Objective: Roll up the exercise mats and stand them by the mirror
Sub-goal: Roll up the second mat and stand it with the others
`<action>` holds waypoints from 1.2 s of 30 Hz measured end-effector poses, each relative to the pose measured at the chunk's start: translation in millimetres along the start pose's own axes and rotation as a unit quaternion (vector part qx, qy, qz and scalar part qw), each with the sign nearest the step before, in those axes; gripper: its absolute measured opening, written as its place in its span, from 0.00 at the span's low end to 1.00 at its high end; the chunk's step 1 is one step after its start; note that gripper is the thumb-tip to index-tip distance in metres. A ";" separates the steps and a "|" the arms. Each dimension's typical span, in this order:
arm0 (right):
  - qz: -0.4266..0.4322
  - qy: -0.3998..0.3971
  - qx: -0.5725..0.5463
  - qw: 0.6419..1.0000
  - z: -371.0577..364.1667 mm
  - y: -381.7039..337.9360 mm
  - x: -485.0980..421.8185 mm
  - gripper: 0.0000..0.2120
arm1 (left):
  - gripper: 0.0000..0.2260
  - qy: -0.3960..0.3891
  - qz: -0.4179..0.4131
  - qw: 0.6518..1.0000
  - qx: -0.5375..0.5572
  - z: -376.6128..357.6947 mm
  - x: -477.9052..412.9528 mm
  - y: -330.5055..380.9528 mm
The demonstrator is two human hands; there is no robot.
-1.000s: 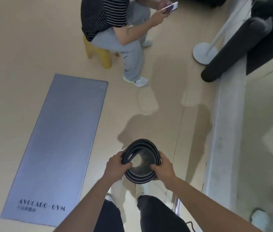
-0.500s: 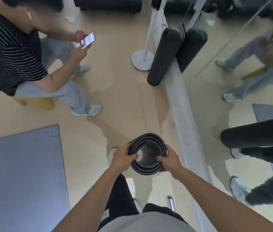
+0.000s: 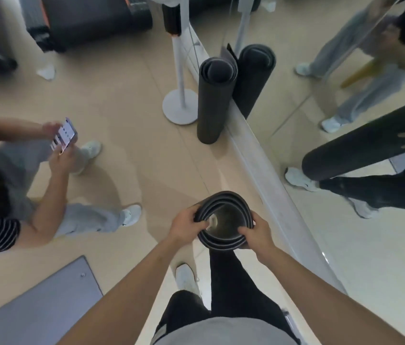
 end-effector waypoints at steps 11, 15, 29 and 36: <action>-0.038 0.037 -0.081 0.995 3.7 -98.4 -202.3 0.27 | 0.30 -0.020 0.044 0.998 0.029 55.9 -195.1 103.0; -0.073 0.072 -0.127 0.987 6.1 -119.4 -265.3 0.29 | 0.28 -0.053 0.042 0.997 0.045 67.4 -263.0 140.2; -0.184 0.288 -0.423 0.839 -23.0 -146.2 -413.6 0.33 | 0.27 -0.096 -0.037 0.995 0.000 91.2 -463.3 235.4; -0.192 0.176 -0.361 0.896 -33.7 -155.7 -438.8 0.25 | 0.43 -0.072 -0.041 0.996 0.014 87.9 -474.1 228.5</action>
Point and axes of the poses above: each hand's wrist, its own x-axis away from the middle knuckle, its own z-axis out of the back of the hand, y = z × x, the point moved 10 cm from there along -x, towards the middle knuckle, and after that the axes turned 8 degrees about z, right-handed, at the moved point
